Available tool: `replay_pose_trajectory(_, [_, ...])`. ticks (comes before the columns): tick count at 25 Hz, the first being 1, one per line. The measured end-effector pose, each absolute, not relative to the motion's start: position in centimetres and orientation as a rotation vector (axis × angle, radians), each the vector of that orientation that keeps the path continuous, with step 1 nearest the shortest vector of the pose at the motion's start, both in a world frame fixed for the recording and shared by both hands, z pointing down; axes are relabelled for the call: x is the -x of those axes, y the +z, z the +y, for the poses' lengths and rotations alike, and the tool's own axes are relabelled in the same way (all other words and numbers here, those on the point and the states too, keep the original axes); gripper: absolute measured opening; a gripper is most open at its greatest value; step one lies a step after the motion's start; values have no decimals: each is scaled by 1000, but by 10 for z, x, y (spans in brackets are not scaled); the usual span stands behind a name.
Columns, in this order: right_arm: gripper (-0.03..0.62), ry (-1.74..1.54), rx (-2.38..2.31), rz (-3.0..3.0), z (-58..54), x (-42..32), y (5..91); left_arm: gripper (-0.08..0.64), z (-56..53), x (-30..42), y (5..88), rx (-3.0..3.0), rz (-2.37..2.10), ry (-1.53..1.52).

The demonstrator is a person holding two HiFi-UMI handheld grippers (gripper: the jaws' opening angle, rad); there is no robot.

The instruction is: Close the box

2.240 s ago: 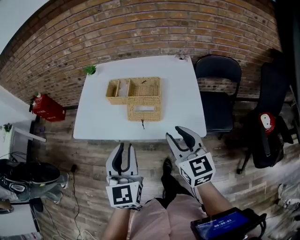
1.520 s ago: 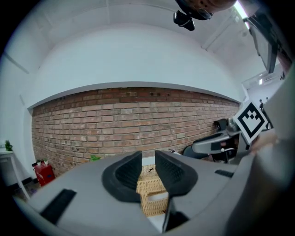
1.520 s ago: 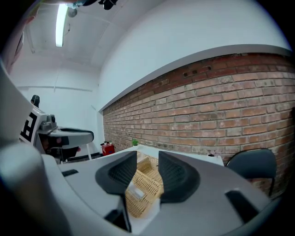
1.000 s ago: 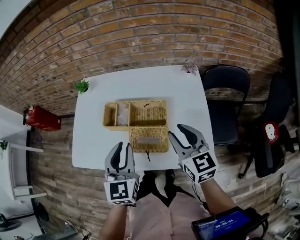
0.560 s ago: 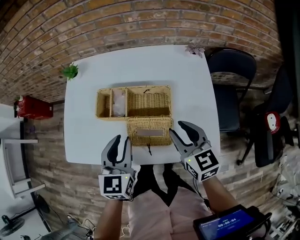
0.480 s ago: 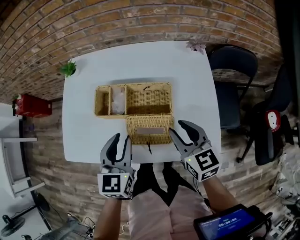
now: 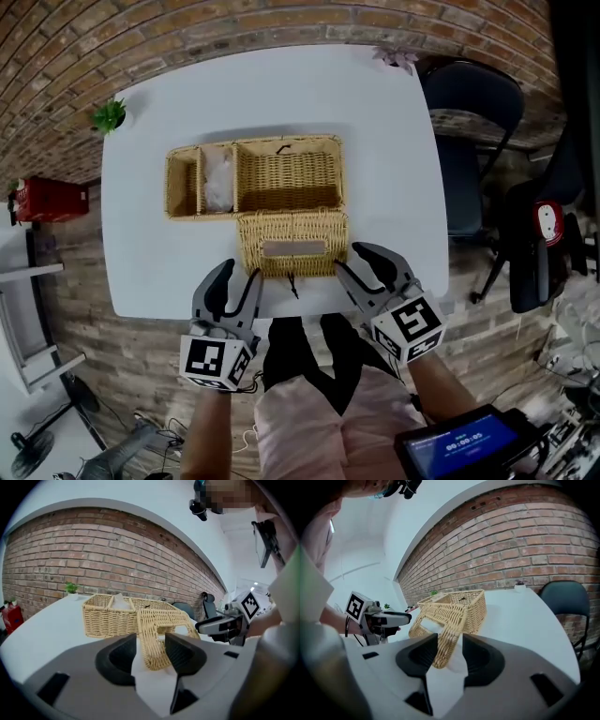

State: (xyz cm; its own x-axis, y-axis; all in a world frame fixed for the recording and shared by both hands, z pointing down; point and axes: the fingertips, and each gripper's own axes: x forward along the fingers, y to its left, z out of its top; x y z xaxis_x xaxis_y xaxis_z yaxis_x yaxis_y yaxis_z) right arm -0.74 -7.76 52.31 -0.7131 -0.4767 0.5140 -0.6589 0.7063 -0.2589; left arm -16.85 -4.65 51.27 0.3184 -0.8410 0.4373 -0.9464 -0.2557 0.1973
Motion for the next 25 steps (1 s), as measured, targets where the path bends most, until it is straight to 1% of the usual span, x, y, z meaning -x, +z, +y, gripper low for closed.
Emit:
replay_pose_trajectory(4, [170, 636, -835, -2501, -71, 11, 532, 210, -46, 170, 525, -2160, -1544, 345])
replay_pose_trajectory(16, [164, 712, -802, -2469, -66, 12, 553, 210, -51, 159, 548, -2162, -1382, 307])
replay_pose_trajectory(21, [158, 757, -790, -2466, -66, 12, 556, 201, -51, 151, 550, -2188, -1326, 326])
replay_pose_trajectory(22, [151, 757, -785, -2466, -65, 12, 556, 187, -51, 150, 550, -2190, -1316, 324])
replay_pose_trajectory(25, [138, 758, -775, -2466, -63, 13, 556, 175, -51, 151, 550, -2168, -1300, 291])
